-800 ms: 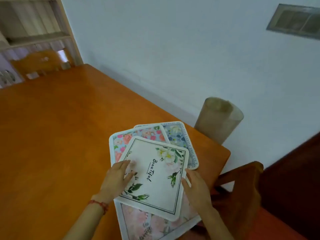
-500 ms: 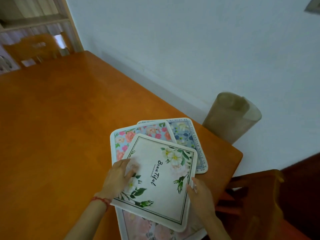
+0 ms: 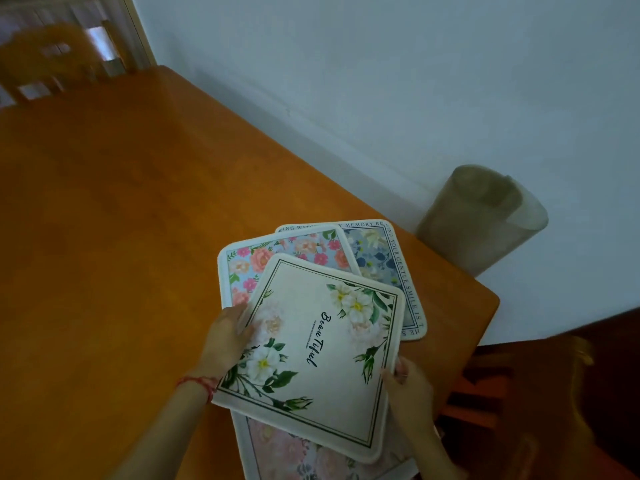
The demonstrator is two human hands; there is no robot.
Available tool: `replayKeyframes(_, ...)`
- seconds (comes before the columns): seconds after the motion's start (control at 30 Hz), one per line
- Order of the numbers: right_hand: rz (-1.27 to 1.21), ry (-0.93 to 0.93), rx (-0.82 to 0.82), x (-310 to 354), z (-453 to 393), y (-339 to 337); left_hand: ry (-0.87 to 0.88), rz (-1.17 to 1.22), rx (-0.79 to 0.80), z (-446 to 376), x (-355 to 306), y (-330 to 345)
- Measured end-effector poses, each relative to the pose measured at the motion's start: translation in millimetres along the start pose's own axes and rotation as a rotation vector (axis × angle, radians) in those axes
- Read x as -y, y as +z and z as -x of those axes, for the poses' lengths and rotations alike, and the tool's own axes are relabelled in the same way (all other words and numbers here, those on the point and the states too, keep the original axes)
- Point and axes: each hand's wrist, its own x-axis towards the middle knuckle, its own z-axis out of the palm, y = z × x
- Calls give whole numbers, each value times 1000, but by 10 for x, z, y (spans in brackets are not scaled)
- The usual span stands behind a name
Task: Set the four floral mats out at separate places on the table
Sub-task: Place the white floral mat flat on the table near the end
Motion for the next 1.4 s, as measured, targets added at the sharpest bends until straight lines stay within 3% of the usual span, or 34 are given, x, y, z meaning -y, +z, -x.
replayKeyframes(0.27,-102,163,12,-41,-31,58,-95,164,-104,-29,37,36)
replayKeyframes(0.5,-139,176,-31,17,-37,-8,-151,299,-181,-34,99,-27)
replayKeyframes(0.93,-114,-74,-28,331,40,-303,-141,642,-256,398,68,-226)
replayKeyframes(1.4,-102,-245,55,613,318,-482,-149,762,-365,1138,193,-546)
